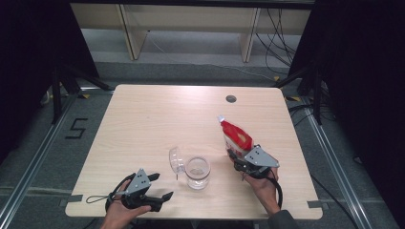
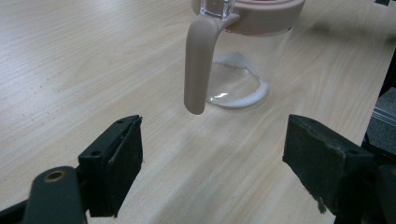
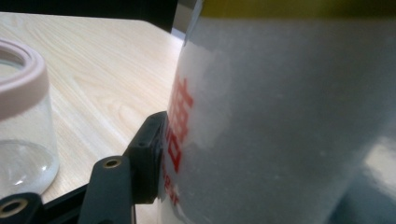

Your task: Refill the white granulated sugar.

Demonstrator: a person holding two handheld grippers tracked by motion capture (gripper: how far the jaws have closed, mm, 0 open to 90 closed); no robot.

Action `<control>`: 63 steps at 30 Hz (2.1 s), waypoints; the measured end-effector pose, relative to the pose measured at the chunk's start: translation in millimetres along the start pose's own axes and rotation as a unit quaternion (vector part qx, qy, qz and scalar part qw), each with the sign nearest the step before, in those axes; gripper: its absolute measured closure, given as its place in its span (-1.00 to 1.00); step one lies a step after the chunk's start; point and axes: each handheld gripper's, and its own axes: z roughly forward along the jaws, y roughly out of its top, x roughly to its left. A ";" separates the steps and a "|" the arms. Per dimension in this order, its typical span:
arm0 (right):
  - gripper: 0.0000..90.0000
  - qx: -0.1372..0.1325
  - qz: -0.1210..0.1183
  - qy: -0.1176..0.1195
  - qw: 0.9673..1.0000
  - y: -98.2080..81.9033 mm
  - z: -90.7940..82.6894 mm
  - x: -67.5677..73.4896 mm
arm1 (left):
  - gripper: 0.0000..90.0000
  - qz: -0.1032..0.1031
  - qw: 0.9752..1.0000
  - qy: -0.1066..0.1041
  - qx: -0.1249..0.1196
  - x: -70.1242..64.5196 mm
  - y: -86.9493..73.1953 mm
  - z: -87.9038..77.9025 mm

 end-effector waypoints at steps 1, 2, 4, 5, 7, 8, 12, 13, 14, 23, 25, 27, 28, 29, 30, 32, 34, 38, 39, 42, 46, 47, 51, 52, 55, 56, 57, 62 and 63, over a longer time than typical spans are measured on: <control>-0.04 0.002 -0.014 -0.004 1.000 3.1 -3.6 0.8 | -0.57 0.003 1.000 0.000 -0.001 0.6 0.2 -0.1; -0.04 -0.001 -0.023 -0.005 1.000 6.1 -7.0 1.3 | -0.57 -0.001 1.000 0.002 0.001 0.4 0.1 -0.5; -0.04 -0.007 -0.049 -0.008 0.999 12.2 -13.4 3.3 | -0.57 0.001 1.000 0.001 0.000 1.6 0.0 0.0; -0.04 -0.003 -0.054 -0.011 0.998 14.7 -17.1 5.3 | -0.57 -0.001 1.000 0.001 0.000 1.6 -0.2 0.3; -0.04 -0.004 -0.079 -0.014 0.997 19.1 -22.7 8.4 | -0.57 0.002 1.000 0.002 0.002 2.3 -0.4 0.6; -0.04 0.000 -0.088 -0.018 0.996 21.2 -25.6 11.4 | -0.57 0.002 1.000 0.002 -0.001 2.1 -0.5 1.0; -0.04 0.007 -0.153 -0.027 0.988 30.3 -36.0 20.6 | -0.57 0.010 1.000 0.004 0.003 2.6 -0.4 0.9; -0.04 0.013 -0.178 -0.034 0.983 32.3 -38.1 23.5 | -0.57 0.016 1.000 0.003 0.004 3.3 -0.2 1.0; -0.04 0.015 -0.195 -0.034 0.980 33.8 -40.3 26.7 | -0.57 0.013 1.000 0.004 0.004 2.8 -0.3 0.8; -0.03 0.049 -0.334 -0.048 0.940 38.9 -52.7 51.4 | -0.57 0.012 1.000 0.002 0.000 3.8 -0.4 1.4; -0.03 0.049 -0.387 -0.049 0.919 40.4 -52.5 56.1 | -0.57 0.009 1.000 0.004 0.004 3.6 -0.6 1.4; -0.03 0.058 -0.400 -0.046 0.914 37.6 -52.4 63.7 | -0.57 0.004 1.000 0.006 0.002 2.4 -0.8 1.4; -0.02 0.060 -0.412 -0.040 0.908 36.9 -51.8 66.2 | -0.57 0.008 1.000 0.008 0.006 2.7 -0.5 0.5; -0.02 0.066 -0.422 -0.044 0.903 36.3 -52.2 69.0 | -0.57 0.012 1.000 0.008 0.007 3.2 -0.3 0.1; -0.02 0.066 -0.439 -0.040 0.895 36.3 -51.6 69.9 | -0.57 0.015 1.000 0.008 0.007 3.7 -0.3 0.0; -0.02 0.075 -0.457 -0.049 0.885 35.4 -52.2 73.6 | -0.57 0.021 1.000 0.009 0.006 4.5 -0.3 0.0; -0.02 0.084 -0.468 -0.050 0.878 34.6 -52.0 74.7 | -0.57 0.005 1.000 0.009 0.004 3.6 -1.2 0.2; -0.02 0.093 -0.495 -0.053 0.862 36.4 -53.2 73.3 | -0.57 0.006 1.000 0.014 0.005 5.1 -1.3 -0.9; -0.02 0.094 -0.499 -0.056 0.860 36.9 -53.5 72.8 | -0.57 0.008 1.000 0.016 0.007 5.1 -1.2 -1.2; -0.01 0.104 -0.542 -0.053 0.832 40.8 -53.3 70.2 | -0.57 0.009 1.000 0.017 0.009 4.6 -1.1 -1.4; -0.01 0.127 -0.529 -0.059 0.837 32.7 -53.6 72.0 | -0.57 0.011 1.000 0.019 0.009 4.9 -1.1 -1.3; -0.01 0.129 -0.534 -0.060 0.833 32.8 -53.6 72.2 | -0.57 0.013 1.000 0.016 0.008 5.2 -1.4 -0.7; -0.01 0.129 -0.558 -0.057 0.818 36.6 -53.8 72.5 | -0.57 0.014 1.000 0.018 0.010 4.8 -1.1 -1.2; -0.01 0.126 -0.561 -0.056 0.816 36.9 -54.0 72.4 | -0.57 0.020 1.000 0.022 0.008 5.4 -1.0 -1.5; -0.01 0.135 -0.562 -0.061 0.814 37.6 -56.2 72.7 | -0.57 0.016 1.000 0.022 0.008 4.4 -1.3 -1.3; -0.01 0.133 -0.569 -0.058 0.809 39.3 -56.0 72.2 | -0.57 0.021 0.999 0.023 0.009 4.7 -1.4 -1.1; -0.01 0.129 -0.572 -0.061 0.808 39.6 -56.2 71.9 | -0.57 0.027 0.999 0.020 0.009 5.0 -1.2 -1.0; 0.00 0.131 -0.605 -0.060 0.783 45.6 -57.4 70.3 | -0.57 0.010 1.000 0.021 0.000 2.5 -1.2 -1.1; 0.00 0.129 -0.609 -0.058 0.781 46.0 -57.2 70.0 | -0.57 0.011 1.000 0.021 0.001 2.7 -1.3 -1.3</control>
